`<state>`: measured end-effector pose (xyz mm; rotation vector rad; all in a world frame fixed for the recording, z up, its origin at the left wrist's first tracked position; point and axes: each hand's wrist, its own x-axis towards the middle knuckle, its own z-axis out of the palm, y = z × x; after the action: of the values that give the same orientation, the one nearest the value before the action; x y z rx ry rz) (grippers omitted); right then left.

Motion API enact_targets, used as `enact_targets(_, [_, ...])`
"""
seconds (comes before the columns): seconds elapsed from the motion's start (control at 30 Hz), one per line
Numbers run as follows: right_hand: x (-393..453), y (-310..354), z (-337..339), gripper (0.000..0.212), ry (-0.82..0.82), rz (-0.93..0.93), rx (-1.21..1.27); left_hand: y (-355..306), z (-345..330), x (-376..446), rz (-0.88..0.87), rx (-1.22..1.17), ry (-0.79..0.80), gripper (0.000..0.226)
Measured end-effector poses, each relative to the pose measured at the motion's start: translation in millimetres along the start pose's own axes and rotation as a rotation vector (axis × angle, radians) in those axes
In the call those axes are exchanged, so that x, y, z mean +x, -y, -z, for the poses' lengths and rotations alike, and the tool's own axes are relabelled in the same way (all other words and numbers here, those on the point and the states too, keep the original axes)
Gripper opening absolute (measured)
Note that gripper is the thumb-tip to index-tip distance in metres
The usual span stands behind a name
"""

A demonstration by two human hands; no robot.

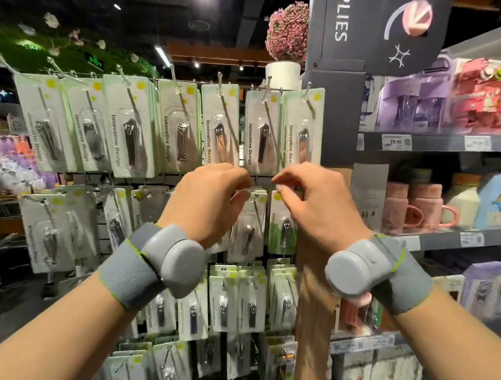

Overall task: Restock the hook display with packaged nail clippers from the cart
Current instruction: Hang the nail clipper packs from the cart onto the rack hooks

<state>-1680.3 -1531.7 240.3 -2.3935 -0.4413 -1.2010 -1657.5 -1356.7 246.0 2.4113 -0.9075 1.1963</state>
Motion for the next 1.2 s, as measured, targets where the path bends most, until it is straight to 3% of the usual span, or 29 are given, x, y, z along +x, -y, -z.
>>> enact_targets(0.1, [-29, 3, 12, 0.008, -0.092, -0.066, 0.058, -16, 2, -19, -0.066, -0.135, -0.052, 0.014])
enact_targets(0.3, [-93, 10, 32, 0.008, -0.067, -0.183, 0.099, -55, -8, -50, -0.143, -0.322, -0.018, 0.012])
enact_targets(0.57, [-195, -4, 71, 0.011, -0.044, -0.425, 0.007, -128, -50, -98, -0.187, -0.49, 0.178, 0.016])
enact_targets(0.73, [-267, -49, 109, 0.011, 0.01, -0.589, -0.039, -195, -97, -125, -0.193, -0.536, 0.293, 0.019])
enact_targets(0.9, [-324, -119, 135, 0.011, 0.09, -0.743, -0.013, -256, -160, -145, -0.106, -0.56, 0.444, 0.02])
enact_targets(1.0, [-360, -179, 145, 0.011, 0.212, -0.829, 0.033, -295, -215, -161, 0.044, -0.569, 0.597, 0.009])
enact_targets(1.2, [-408, -252, 118, 0.016, 0.443, -0.94, 0.071, -316, -297, -203, 0.382, -0.479, 0.891, 0.013])
